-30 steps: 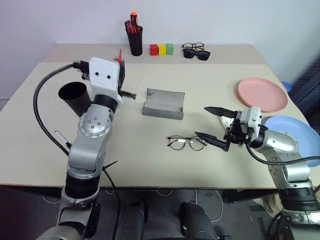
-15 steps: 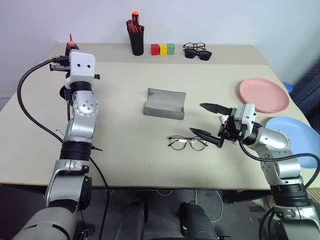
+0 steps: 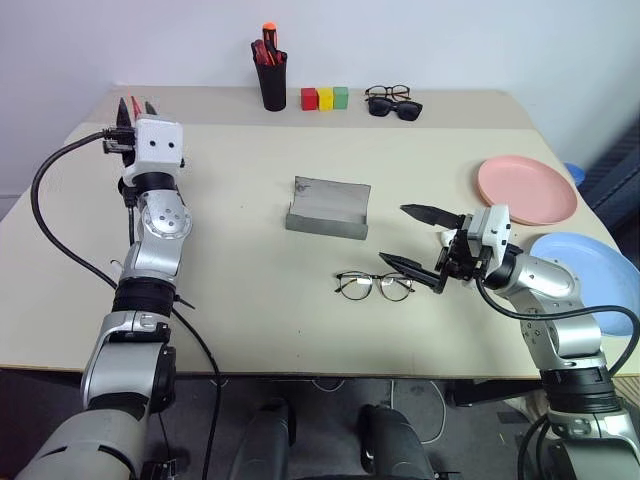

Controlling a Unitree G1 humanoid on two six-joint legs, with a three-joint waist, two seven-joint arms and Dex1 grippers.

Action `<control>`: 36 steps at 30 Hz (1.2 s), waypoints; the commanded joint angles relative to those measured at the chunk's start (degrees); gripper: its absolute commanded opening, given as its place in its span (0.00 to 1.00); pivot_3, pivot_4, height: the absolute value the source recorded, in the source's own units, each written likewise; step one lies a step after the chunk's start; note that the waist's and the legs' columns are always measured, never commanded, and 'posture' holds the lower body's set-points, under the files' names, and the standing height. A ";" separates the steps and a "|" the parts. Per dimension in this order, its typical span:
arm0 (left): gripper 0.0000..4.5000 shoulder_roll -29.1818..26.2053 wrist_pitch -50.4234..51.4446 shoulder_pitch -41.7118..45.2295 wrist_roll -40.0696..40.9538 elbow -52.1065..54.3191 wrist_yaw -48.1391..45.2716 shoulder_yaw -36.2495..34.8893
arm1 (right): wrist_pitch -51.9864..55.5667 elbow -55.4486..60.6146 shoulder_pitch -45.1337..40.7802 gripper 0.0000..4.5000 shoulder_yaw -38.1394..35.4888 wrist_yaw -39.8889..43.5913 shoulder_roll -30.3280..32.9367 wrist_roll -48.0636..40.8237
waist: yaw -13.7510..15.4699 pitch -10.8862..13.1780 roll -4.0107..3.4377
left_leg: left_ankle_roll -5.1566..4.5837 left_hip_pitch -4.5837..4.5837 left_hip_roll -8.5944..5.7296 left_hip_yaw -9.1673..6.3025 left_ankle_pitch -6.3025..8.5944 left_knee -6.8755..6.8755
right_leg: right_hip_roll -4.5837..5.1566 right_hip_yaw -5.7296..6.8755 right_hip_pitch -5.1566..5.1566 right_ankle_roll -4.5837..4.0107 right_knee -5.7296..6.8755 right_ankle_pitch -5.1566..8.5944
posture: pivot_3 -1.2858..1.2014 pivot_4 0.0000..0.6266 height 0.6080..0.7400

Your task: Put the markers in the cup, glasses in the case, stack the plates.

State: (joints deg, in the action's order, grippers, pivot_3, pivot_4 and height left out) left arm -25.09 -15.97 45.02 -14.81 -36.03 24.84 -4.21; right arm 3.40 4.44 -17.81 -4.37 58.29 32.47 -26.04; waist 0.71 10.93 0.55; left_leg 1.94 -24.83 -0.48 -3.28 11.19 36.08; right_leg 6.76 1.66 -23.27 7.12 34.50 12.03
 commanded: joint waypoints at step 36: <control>0.75 -0.51 108.39 -12.15 28.30 50.09 -15.78 -37.89 | -4.13 -7.83 -6.99 1.00 4.70 8.09 -4.29 0.68 | -1.48 0.10 0.18 | 0.06 0.39 0.09 -0.12 -0.01 -0.10 | -0.10 -0.03 -0.02 -0.10 0.63 0.27 | 0.52 0.24 1.00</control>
State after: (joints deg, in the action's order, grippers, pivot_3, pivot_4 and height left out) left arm -25.50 92.01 31.77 15.06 13.35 8.56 -40.56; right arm 0.16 -4.59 -24.05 1.45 66.30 28.01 -24.89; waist -0.77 11.03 0.73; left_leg 2.03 -24.44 -0.39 -3.40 11.17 35.99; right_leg 6.67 1.63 -23.28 7.02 35.13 12.30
